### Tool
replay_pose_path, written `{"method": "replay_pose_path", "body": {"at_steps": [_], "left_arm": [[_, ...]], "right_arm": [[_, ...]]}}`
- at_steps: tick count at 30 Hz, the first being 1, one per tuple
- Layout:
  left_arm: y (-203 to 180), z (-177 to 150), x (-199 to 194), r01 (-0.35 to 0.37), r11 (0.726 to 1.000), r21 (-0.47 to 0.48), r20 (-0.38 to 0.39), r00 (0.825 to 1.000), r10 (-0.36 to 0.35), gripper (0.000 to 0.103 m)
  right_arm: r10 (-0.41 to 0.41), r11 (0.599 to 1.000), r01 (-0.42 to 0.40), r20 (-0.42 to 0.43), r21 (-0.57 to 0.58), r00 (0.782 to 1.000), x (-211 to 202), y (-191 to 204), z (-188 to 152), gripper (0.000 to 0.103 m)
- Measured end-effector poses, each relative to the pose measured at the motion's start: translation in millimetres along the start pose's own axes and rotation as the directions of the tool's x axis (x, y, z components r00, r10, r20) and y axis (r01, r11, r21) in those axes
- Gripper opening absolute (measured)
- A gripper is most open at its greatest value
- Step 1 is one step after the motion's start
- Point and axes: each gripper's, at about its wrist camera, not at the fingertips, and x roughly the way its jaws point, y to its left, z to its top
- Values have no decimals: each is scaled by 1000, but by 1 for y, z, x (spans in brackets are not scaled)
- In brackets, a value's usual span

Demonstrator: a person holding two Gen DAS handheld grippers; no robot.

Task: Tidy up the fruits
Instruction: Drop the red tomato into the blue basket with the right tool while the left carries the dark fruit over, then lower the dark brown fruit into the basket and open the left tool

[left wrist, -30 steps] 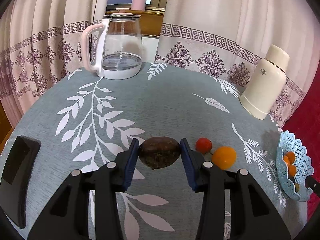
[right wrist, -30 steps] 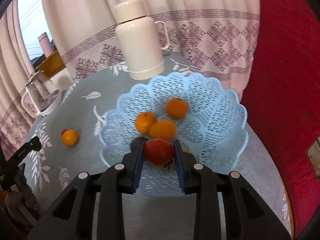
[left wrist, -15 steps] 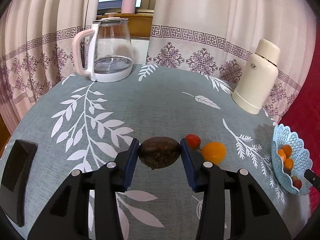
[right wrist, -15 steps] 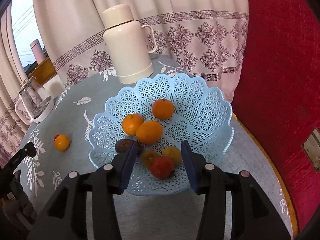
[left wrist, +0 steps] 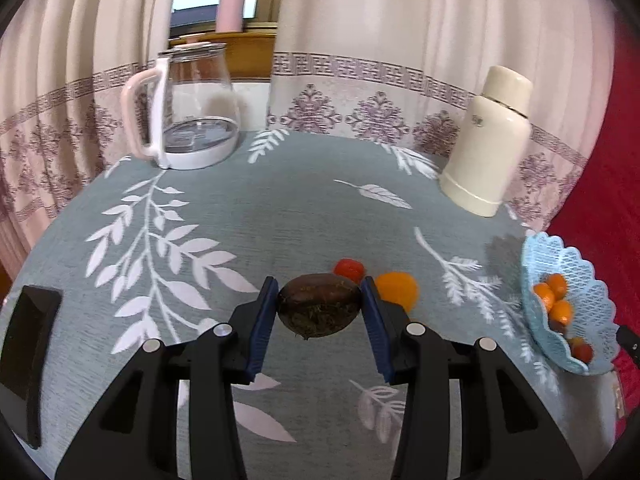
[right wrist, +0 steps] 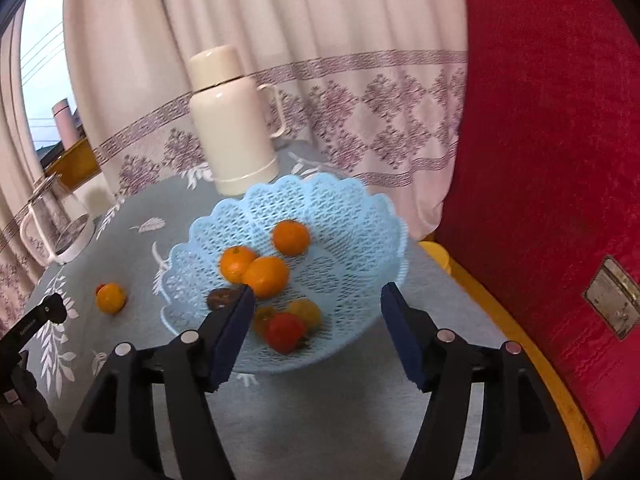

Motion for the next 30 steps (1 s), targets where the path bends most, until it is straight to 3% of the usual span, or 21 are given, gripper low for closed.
{"method": "replay_pose_path", "body": {"at_steps": [11, 21, 30], "left_arm": [[-51, 6, -7, 132, 990, 41, -36, 991, -130, 44], [-123, 0, -7, 339, 934, 114, -128, 937, -325, 44], [-172, -14, -6, 427, 887, 177, -191, 899, -395, 44]], "right_arm": [[-15, 1000, 15, 15, 18, 1000, -11, -22, -10, 66], [-3, 999, 2, 30, 52, 1000, -12, -35, -16, 72], [16, 998, -18, 24, 56, 1000, -8, -37, -20, 72]]}}
